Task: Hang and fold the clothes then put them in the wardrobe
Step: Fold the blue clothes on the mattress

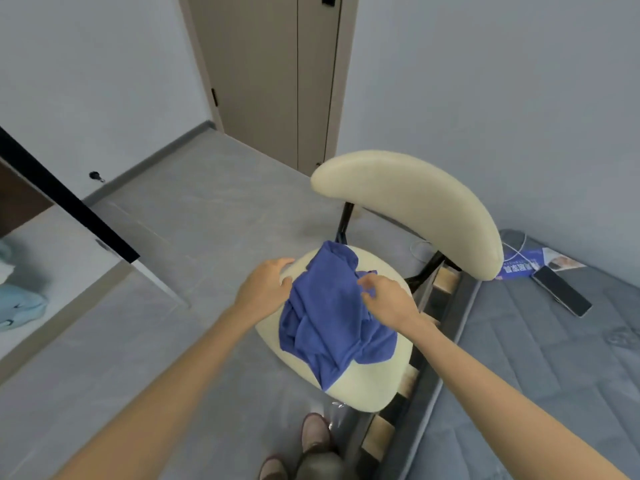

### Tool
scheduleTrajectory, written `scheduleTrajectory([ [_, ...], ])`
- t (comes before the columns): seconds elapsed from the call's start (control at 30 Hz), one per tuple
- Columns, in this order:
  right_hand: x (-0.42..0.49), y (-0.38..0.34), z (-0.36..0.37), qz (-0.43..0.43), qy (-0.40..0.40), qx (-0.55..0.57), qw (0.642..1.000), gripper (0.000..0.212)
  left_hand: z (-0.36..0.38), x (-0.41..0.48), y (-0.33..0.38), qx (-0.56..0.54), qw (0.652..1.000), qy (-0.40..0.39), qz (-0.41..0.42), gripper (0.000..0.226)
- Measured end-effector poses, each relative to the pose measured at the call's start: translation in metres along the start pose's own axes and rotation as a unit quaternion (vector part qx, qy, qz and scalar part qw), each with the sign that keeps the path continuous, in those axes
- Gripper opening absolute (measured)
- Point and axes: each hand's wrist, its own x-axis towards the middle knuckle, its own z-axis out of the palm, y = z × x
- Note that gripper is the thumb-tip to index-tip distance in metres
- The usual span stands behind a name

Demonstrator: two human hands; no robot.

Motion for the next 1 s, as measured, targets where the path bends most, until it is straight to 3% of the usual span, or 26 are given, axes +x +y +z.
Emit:
scheduleTrajectory([
  [0.13,0.012,0.039,0.062,0.044,-0.015,-0.017,0.999,0.033,0.059,0.011,-0.030,-0.016,1.000,-0.009,0.018,0.041],
  [0.27,0.026,0.075,0.121,0.078,-0.007,-0.014,0.997,0.018,0.120,0.019,-0.056,-0.010,0.999,-0.026,0.017,0.051],
  [0.47,0.044,0.108,0.191,0.110,0.014,0.030,0.993,0.023,0.191,0.018,-0.088,0.007,0.999,-0.018,0.047,0.053],
  [0.57,0.046,0.114,0.209,0.110,0.060,0.112,0.986,0.030,0.206,0.011,-0.096,0.018,0.999,-0.010,0.047,0.054],
  [0.8,0.003,0.084,0.155,-0.046,0.167,0.231,0.957,0.030,0.186,-0.037,-0.077,0.021,0.997,0.024,0.076,0.069],
  [1.0,-0.080,0.024,0.060,-0.202,0.186,0.299,0.914,0.022,0.150,-0.100,-0.027,-0.020,0.980,0.096,0.173,0.098],
])
